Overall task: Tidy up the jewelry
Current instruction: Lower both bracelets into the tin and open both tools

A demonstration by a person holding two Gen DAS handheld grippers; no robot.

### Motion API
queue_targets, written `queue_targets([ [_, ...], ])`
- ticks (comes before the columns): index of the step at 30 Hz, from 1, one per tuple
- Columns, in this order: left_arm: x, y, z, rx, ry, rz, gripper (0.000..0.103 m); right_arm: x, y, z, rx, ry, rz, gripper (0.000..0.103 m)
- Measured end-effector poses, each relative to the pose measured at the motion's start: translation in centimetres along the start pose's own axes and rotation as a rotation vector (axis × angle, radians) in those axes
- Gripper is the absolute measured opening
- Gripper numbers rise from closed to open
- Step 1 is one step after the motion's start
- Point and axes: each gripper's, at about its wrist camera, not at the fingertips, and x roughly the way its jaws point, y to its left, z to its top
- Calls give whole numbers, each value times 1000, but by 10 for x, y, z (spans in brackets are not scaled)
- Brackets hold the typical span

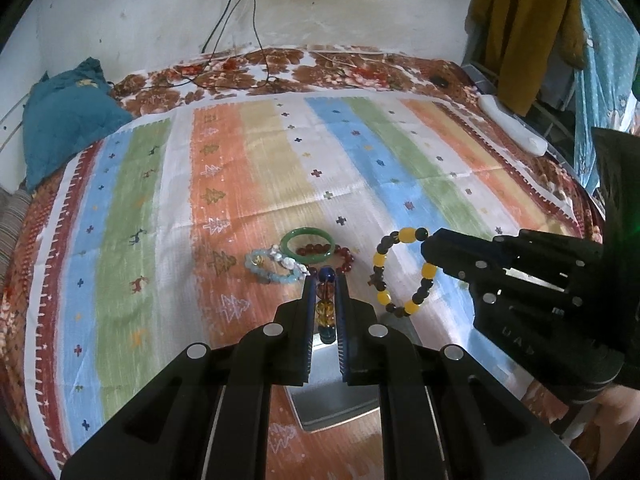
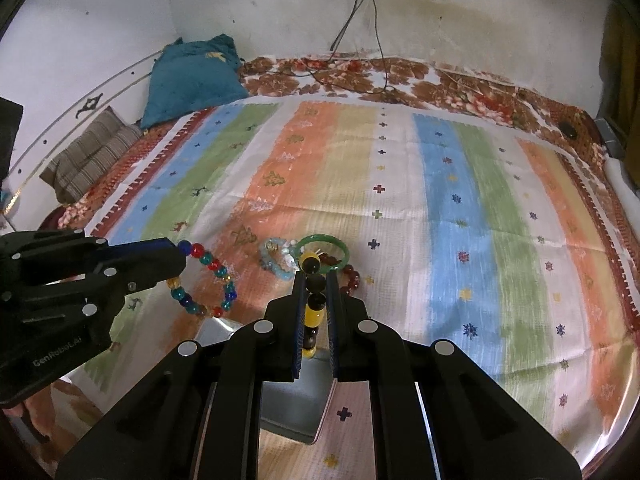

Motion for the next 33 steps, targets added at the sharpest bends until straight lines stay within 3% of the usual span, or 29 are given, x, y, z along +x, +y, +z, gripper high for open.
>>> queue_targets([
  [19,-10,-7,-23,8,0,8,10,-12,10,-26,-15,32,38,11],
  [22,-10,-4,-23,-7,3,23,21,-5,7,-26,3,67,28,15],
  [23,-9,-4,-22,-10,4,31,21,-4,6,-27,4,71,19,20],
  [33,-2,15,-18,-59,29,63,32,1,-9,-26,54,93,-29,29],
])
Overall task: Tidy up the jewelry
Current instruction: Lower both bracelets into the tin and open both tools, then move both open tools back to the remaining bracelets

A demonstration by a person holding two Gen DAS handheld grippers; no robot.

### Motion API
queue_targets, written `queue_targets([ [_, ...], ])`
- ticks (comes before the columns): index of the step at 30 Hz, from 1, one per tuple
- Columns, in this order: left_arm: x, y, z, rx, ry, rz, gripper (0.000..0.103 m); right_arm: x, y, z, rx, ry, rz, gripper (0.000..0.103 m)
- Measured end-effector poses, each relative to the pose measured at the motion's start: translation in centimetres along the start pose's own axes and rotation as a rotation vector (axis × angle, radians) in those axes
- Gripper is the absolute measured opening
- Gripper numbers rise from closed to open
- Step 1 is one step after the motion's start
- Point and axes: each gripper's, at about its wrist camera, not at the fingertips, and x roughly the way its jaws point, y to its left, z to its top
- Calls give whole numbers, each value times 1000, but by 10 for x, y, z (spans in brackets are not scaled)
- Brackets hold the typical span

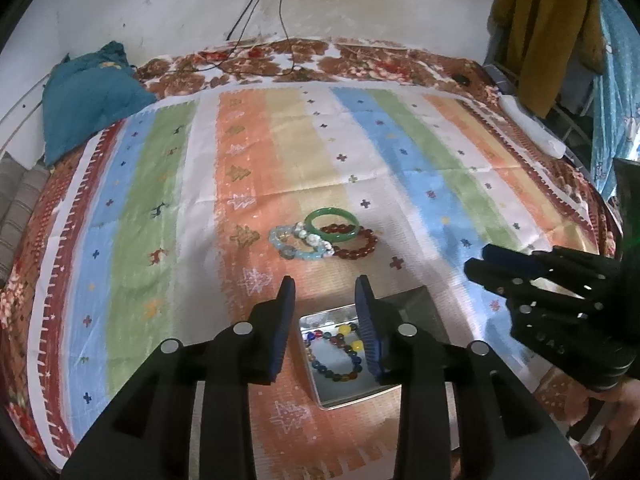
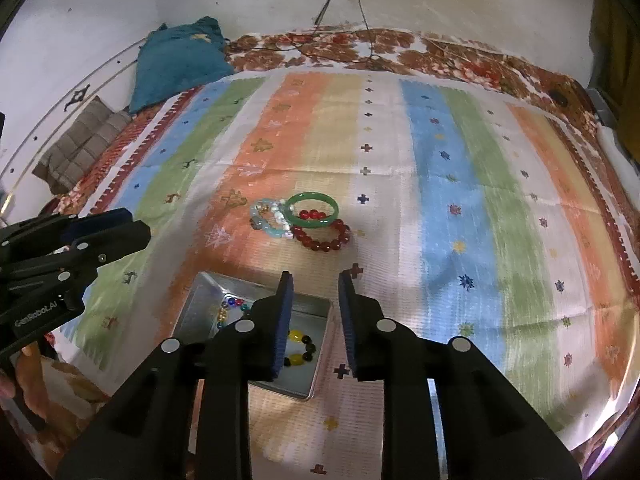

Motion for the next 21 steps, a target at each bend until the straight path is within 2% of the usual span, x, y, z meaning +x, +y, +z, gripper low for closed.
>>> queue_targets([
  [4,9,6,1,-12,25,19,35,5,0,4,-7,13,-14,36],
  [7,18,14,4,-32,49,41,37,13,0,12,-31,27,-32,45],
  [12,36,25,9,-49,95,91,39,25,-10,22,7,54,-21,49],
  [18,57,31,16,-87,136,120,41,39,-9,32,-21,70,-49,56],
  [21,72,25,18,-58,169,146,44,50,-11,37,-19,90,-62,58],
])
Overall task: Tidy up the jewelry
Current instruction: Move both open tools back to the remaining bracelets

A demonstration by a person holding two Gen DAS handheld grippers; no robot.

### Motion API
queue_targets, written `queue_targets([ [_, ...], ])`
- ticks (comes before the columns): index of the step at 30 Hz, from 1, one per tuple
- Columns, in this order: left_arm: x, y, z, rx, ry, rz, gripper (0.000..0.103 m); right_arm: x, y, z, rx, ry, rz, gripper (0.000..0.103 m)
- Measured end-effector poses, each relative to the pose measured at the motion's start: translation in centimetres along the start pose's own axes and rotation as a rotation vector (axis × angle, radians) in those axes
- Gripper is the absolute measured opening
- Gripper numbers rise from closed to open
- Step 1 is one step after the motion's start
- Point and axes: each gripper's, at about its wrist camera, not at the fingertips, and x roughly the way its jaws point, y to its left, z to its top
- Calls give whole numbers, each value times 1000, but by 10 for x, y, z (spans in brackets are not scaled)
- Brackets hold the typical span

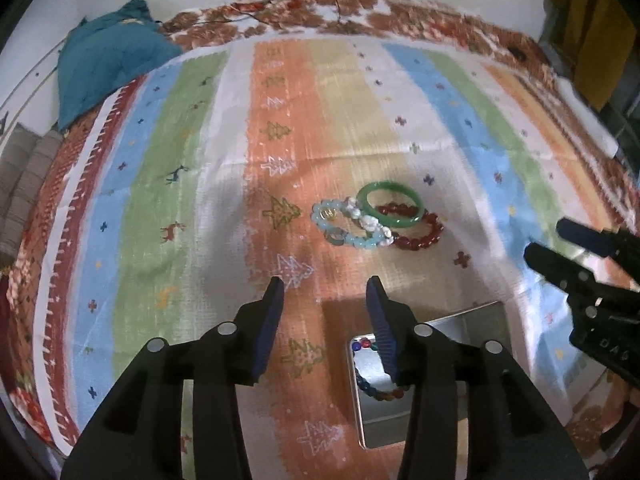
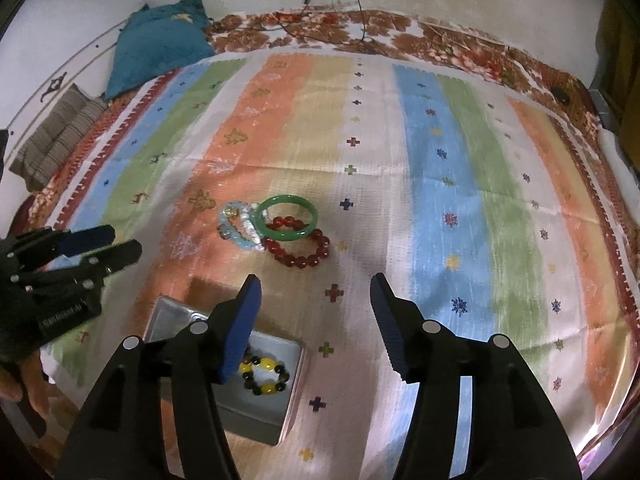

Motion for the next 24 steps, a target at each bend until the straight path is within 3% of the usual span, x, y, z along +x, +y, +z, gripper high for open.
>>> queue_targets([
  [3,6,0,5,6,3,35,44,8,-3,5,7,14,-7,62],
  [24,54,16,34,-48,78,44,48,52,-10,35,33,67,3,72],
])
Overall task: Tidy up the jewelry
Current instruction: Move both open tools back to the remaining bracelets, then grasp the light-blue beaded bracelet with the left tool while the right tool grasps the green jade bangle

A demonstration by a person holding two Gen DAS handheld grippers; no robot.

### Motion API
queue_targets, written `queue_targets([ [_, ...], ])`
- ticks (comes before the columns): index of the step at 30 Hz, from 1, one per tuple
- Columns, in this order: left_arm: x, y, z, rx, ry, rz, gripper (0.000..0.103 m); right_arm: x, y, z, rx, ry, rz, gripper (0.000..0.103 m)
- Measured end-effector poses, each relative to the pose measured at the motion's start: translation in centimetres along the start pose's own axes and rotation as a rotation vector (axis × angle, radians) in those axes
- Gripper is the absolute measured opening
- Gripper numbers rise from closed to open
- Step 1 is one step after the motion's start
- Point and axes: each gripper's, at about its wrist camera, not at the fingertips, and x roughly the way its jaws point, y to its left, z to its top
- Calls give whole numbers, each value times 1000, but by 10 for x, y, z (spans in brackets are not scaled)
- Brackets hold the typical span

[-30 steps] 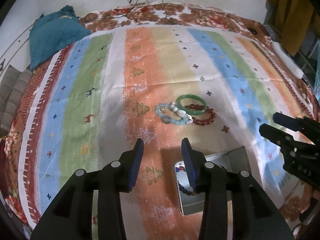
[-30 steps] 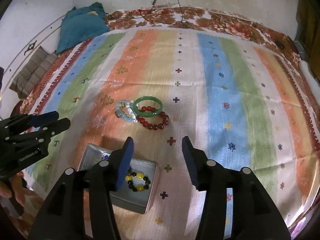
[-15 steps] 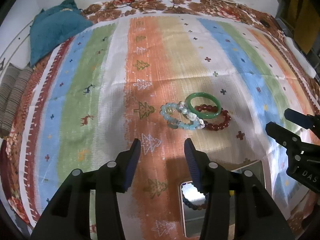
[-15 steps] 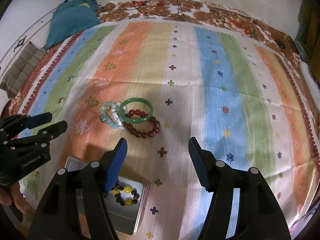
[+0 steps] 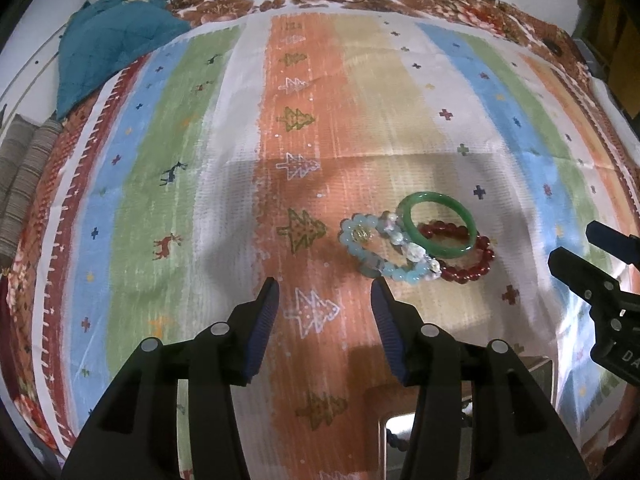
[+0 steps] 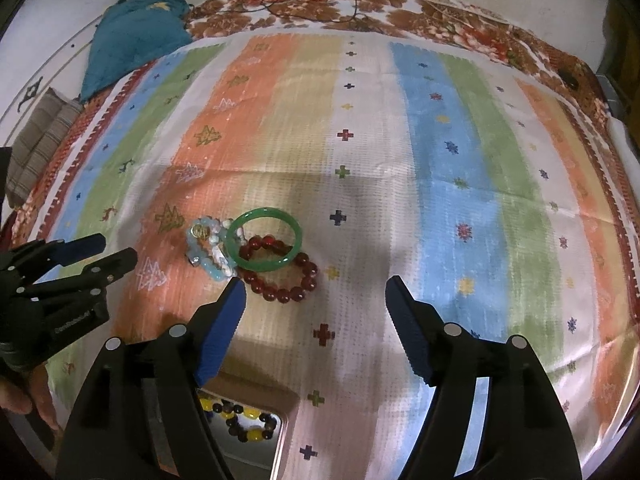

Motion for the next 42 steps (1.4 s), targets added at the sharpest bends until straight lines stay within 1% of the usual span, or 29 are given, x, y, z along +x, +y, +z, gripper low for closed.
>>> queue_targets([
  [8,19,-2,10,0,16,21,49,17,0,9,-2,22,1,72],
  [12,27,-1,16,-10,21,9,50,25,0,12,-6,36,1,72],
  [19,40,-3,23,5,33,8,50,39,2,15,-23,59,-4,72],
  [21,45,-1,25,5,40,14,51,44,2,16,-24,67,-7,72],
  [24,50,-1,27,13,40,43,52,51,-1,18,-19,76,-8,72],
  [27,59,0,29,5,63,33,52,59,-2,21,-17,89,-10,72],
  [32,67,-4,32,24,69,20,52,71,-6,24,-9,108,-11,72],
  [36,77,-5,35,30,89,17,53,78,-6,26,-8,122,-3,72],
  [38,81,-5,35,31,95,18,58,81,-5,27,-12,122,-1,72],
  [42,84,-2,38,22,97,10,59,88,-3,29,-21,132,7,72],
])
